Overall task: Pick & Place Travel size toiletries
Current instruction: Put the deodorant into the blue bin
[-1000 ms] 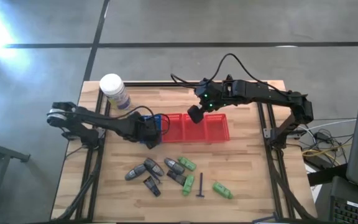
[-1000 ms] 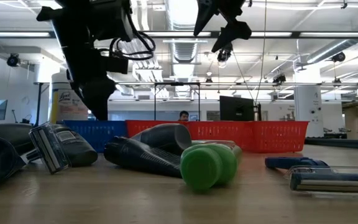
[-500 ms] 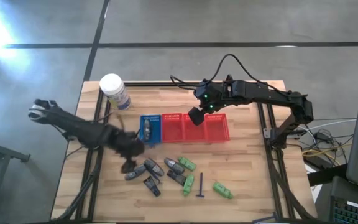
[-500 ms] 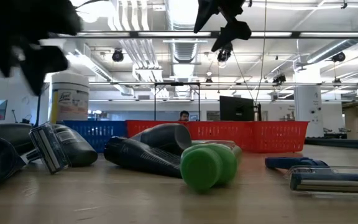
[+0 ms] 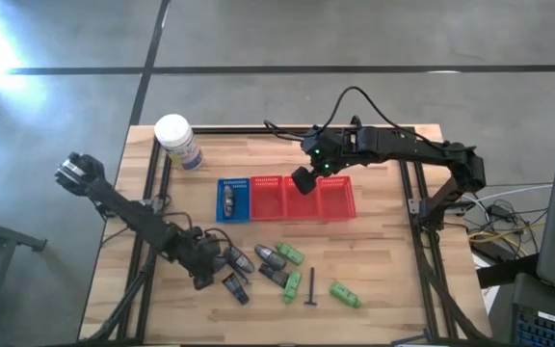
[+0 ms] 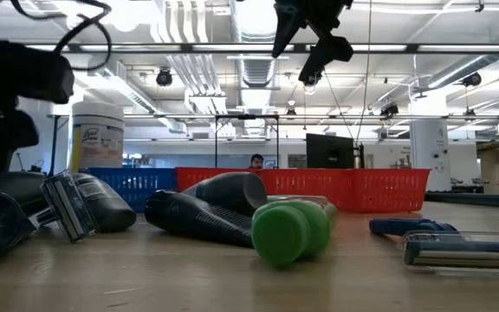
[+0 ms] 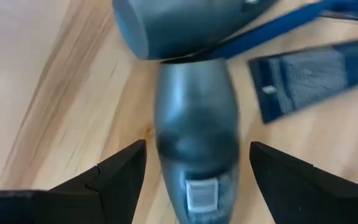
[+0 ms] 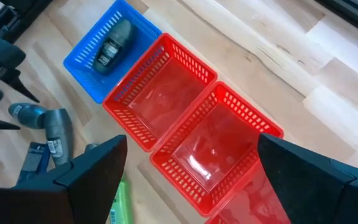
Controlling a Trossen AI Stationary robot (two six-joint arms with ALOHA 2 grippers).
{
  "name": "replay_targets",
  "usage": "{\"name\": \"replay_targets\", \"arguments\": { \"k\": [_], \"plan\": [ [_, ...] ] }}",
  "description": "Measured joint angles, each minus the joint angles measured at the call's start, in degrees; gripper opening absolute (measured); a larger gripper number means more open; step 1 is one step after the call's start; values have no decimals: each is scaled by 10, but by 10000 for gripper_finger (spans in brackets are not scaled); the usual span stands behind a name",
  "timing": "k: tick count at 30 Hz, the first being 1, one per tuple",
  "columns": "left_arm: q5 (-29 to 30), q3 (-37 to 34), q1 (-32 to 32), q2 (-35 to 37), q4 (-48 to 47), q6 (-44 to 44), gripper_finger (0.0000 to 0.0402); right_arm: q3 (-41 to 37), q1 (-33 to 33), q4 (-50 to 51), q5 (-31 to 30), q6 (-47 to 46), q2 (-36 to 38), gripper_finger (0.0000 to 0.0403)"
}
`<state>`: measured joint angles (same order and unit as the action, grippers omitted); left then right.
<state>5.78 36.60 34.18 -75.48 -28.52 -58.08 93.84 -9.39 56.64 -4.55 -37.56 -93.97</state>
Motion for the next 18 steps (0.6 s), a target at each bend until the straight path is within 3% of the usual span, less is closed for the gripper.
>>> {"name": "replay_targets", "arguments": {
  "k": [6, 10, 13, 18],
  "plan": [
    [9, 3, -3, -65, 37, -54, 298, -13, -1, 2, 3, 18, 0, 363],
    [25, 23, -3, -85, 9, -88, 266, -13, -7, 5, 31, 49, 2, 363],
    [25, 42, -8, -78, -40, -111, 216, -13, -11, 19, 31, 82, 8, 363],
    [29, 79, -19, -12, -121, -172, 211, -13, -27, 42, 30, 129, 29, 364]
  ]
}}
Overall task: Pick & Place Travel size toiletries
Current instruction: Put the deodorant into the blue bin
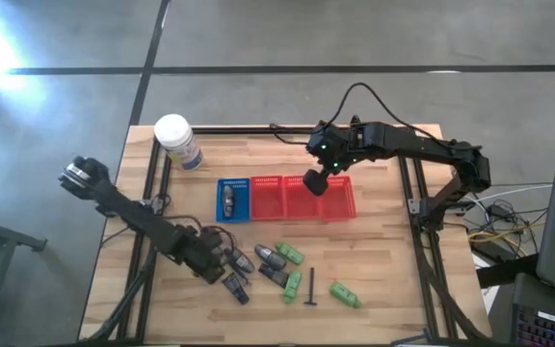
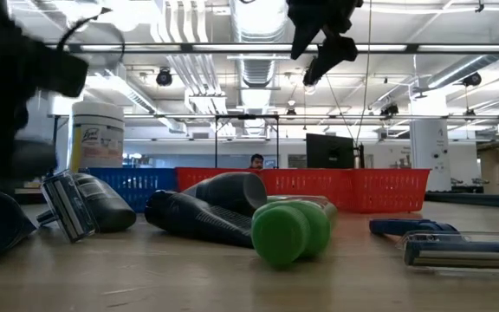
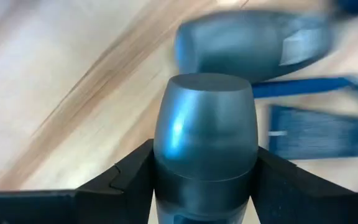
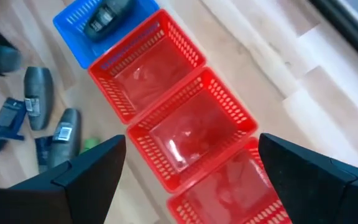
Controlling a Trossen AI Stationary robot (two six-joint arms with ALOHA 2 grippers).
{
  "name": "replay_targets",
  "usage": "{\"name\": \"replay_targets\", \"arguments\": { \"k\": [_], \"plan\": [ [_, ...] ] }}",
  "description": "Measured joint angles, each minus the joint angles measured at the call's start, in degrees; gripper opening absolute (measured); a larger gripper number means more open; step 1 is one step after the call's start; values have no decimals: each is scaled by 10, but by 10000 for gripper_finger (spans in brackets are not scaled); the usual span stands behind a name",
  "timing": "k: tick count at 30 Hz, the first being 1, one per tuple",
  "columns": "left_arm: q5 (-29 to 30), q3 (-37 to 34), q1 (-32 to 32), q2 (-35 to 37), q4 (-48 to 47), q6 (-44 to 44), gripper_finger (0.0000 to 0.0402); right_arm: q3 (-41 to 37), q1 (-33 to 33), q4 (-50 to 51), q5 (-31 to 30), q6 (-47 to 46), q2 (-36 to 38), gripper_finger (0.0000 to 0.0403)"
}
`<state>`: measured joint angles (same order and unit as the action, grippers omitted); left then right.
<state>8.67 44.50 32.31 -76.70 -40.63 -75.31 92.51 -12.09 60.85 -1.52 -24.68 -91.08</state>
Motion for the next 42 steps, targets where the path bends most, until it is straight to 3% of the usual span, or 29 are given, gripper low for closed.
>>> {"name": "replay_targets", "arguments": {
  "k": [4, 6, 9, 12, 16, 19, 23, 25, 29, 33, 42],
  "plan": [
    [68, 36, -43, 76, -62, -65, 211, 0, -19, 5, 0, 28, 19, 364],
    [104, 51, -85, 110, -27, 15, 211, 0, -29, 5, 0, 52, 26, 364],
    [94, 84, -135, 122, 48, 398, 211, -2, -40, 7, 1, 88, 30, 364],
    [79, 136, -186, 84, -7, 754, 211, -3, -50, 18, 2, 110, 30, 364],
    [110, 204, -281, -7, -119, 1092, 211, -10, -58, 27, 2, 116, 28, 364],
    [117, 220, -340, -61, -126, 1291, 211, -12, -59, 29, 2, 116, 27, 364],
    [93, 225, -386, -96, -132, 1327, 211, -13, -58, 39, 2, 107, 27, 364],
    [107, 218, -386, -97, -138, 1350, 211, -13, -58, 41, 1, 99, 28, 364],
    [47, 203, -374, -88, -126, 1398, 211, -13, -58, 49, 0, 94, 29, 364],
    [46, 171, -365, -90, -97, 1479, 211, -14, -58, 50, 0, 85, 29, 364],
    [46, 88, -362, -81, -2, 1504, 252, -14, -58, 49, 0, 57, 29, 364]
  ]
}}
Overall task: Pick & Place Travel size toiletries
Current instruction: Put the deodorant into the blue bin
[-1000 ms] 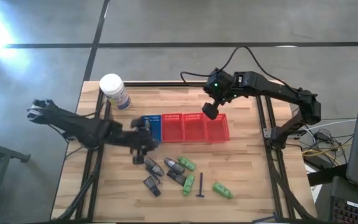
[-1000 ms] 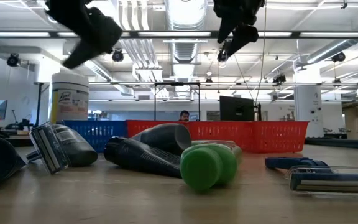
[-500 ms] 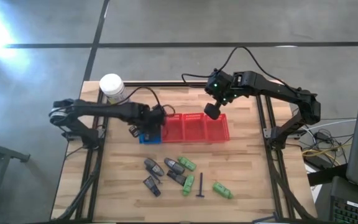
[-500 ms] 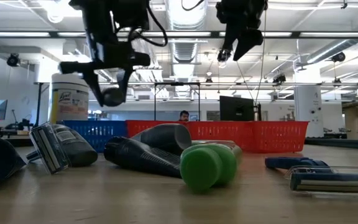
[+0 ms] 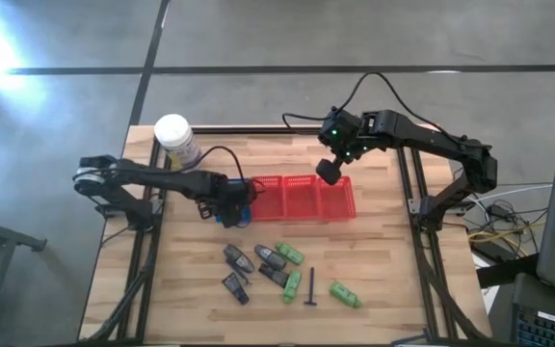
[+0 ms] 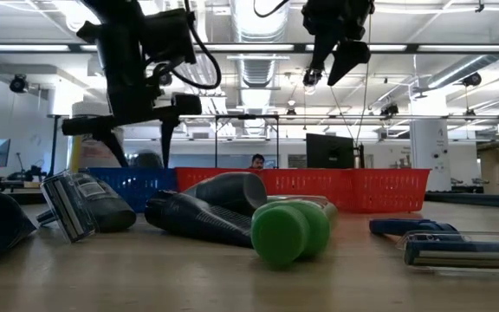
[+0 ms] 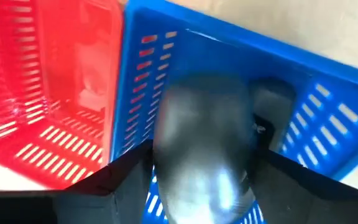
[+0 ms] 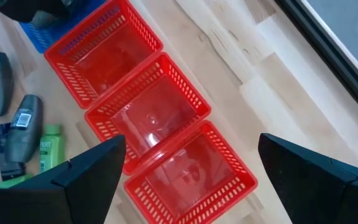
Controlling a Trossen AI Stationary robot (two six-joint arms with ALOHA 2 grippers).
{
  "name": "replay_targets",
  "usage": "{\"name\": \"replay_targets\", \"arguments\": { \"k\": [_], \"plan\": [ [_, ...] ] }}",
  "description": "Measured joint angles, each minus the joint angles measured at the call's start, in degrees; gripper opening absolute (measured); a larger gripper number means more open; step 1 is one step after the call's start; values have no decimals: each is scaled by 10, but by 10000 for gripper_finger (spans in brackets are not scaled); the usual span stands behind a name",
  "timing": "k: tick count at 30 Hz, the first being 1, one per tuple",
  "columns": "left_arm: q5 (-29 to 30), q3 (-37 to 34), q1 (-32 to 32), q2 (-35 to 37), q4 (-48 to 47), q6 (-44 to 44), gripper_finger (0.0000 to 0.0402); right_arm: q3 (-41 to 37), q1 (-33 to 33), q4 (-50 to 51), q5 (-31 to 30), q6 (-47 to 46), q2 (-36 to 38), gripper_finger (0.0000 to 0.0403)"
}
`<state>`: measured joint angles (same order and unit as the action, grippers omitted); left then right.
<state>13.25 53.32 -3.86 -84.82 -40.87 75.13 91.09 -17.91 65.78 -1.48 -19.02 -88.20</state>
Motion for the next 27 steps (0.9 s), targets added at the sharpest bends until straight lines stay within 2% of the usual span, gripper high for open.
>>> {"name": "replay_targets", "arguments": {
  "k": [6, 8, 10, 12, 14, 17, 18, 19, 21, 24, 27],
  "plan": [
    [29, 3, 6, 16, -3, -2, 262, 0, 0, 0, 0, -14, 0, 364],
    [46, 7, 9, 31, -14, -34, 264, 0, 0, 0, 0, -17, 0, 364],
    [75, 10, 16, 49, -29, -134, 264, 0, 0, 0, 0, -20, 0, 364],
    [82, 28, 27, 74, -59, -293, 264, 0, 0, 0, 0, -20, 0, 364],
    [29, 54, 41, 104, -116, -446, 264, 0, 0, 0, 0, -18, 0, 364],
    [-129, 71, 78, 148, -126, -590, 264, 0, 0, 0, 0, -13, 0, 364],
    [-159, 71, 99, 157, -109, -601, 264, 0, 0, 0, 0, -11, 0, 364],
    [-165, 67, 124, 163, -87, -599, 264, 0, 0, 0, 0, -7, 0, 364],
    [-137, 51, 178, 159, -47, -572, 262, 0, 0, -2, 0, -4, 0, 364],
    [-113, 28, 231, 110, 13, -546, 262, 0, 0, -5, 0, -3, 0, 364],
    [-109, 20, 253, 42, 39, -553, 261, 0, 0, -5, 0, -3, 0, 364]
  ]
}}
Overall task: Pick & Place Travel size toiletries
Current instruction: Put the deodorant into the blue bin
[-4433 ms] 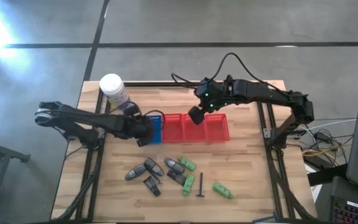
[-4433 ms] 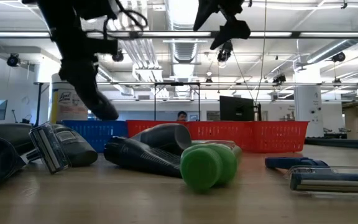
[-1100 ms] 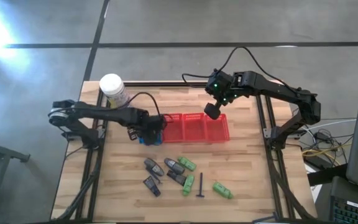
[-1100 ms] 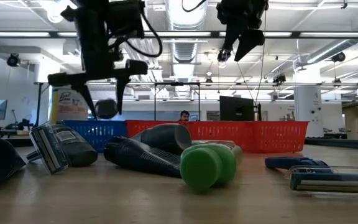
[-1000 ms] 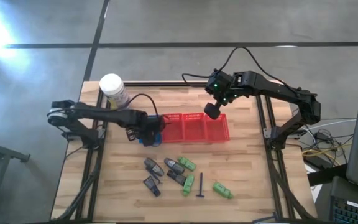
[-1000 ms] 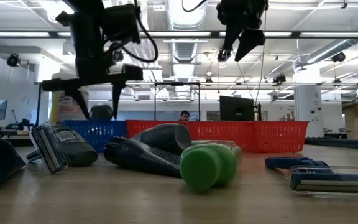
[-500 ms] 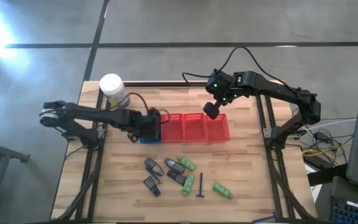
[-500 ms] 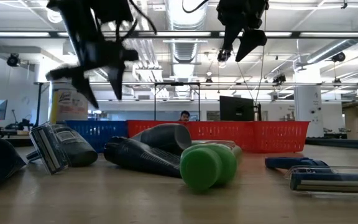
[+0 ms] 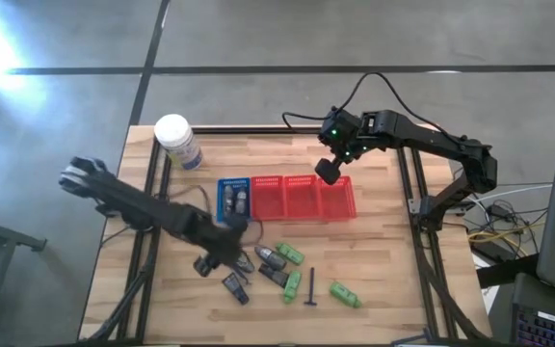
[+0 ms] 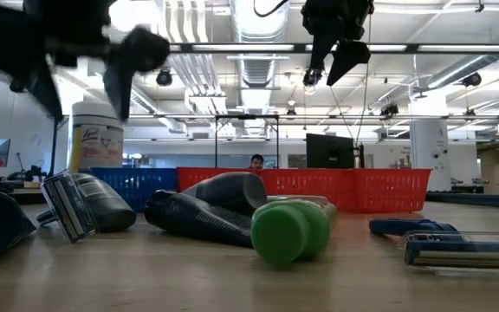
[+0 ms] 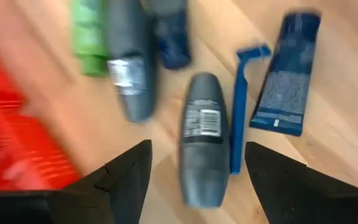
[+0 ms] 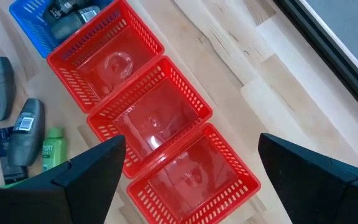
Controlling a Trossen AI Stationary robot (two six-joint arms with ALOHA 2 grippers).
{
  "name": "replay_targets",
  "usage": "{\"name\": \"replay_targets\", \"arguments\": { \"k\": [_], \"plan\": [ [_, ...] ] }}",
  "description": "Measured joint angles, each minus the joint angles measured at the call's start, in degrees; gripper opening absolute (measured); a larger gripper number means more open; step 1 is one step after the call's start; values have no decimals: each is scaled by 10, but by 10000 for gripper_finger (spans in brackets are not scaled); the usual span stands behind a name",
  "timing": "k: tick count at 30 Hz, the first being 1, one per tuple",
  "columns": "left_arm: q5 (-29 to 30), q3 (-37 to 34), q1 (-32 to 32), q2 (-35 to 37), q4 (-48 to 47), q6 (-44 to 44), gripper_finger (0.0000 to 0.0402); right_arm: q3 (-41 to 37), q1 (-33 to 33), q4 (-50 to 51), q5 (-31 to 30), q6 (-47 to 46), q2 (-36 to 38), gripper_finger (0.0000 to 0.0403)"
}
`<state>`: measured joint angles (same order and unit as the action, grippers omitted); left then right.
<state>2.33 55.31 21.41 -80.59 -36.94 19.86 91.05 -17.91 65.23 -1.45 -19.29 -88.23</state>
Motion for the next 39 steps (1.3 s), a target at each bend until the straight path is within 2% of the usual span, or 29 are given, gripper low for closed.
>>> {"name": "replay_targets", "arguments": {
  "k": [5, 13, 18, 21, 23, 26, 29, 30, 32, 33, 34, 36, 39],
  "plan": [
    [9, 6, 2, -81, 5, -13, 261, 0, 0, 2, 0, 0, 0, 364],
    [-2, 6, -6, -136, 17, -26, 261, 0, 0, 5, 0, 4, 0, 364],
    [-8, -1, -12, -153, 10, -46, 244, -4, 0, 5, 0, 9, 0, 364],
    [-9, -1, -17, -140, -9, -73, 209, -8, 0, 6, 0, 9, 0, 364],
    [-9, -1, -23, -123, -38, -110, 207, -11, 0, 6, 0, 9, 0, 364],
    [-2, 1, -37, -75, -66, -222, 207, -16, 0, 5, 0, 16, 0, 364],
    [79, 2, -52, 1, -64, -433, 207, -20, 0, 5, 0, 18, 0, 364],
    [132, 2, -60, 29, -68, -550, 207, -22, 0, 4, 0, 19, 0, 364],
    [225, -8, -81, 83, -90, -840, 207, -25, 0, 1, 0, 19, 0, 364],
    [250, -19, -92, 104, -101, -963, 207, -27, 0, -5, 0, 19, 0, 364],
    [265, -35, -100, 121, -104, -1049, 207, -28, 0, -11, 0, 19, 0, 364],
    [285, -69, -107, 138, -59, -1124, 207, -29, 0, -21, 0, 20, 0, 364],
    [265, -124, -129, 135, 34, -1153, 207, -29, 0, -39, 0, 28, 0, 364]
  ]
}}
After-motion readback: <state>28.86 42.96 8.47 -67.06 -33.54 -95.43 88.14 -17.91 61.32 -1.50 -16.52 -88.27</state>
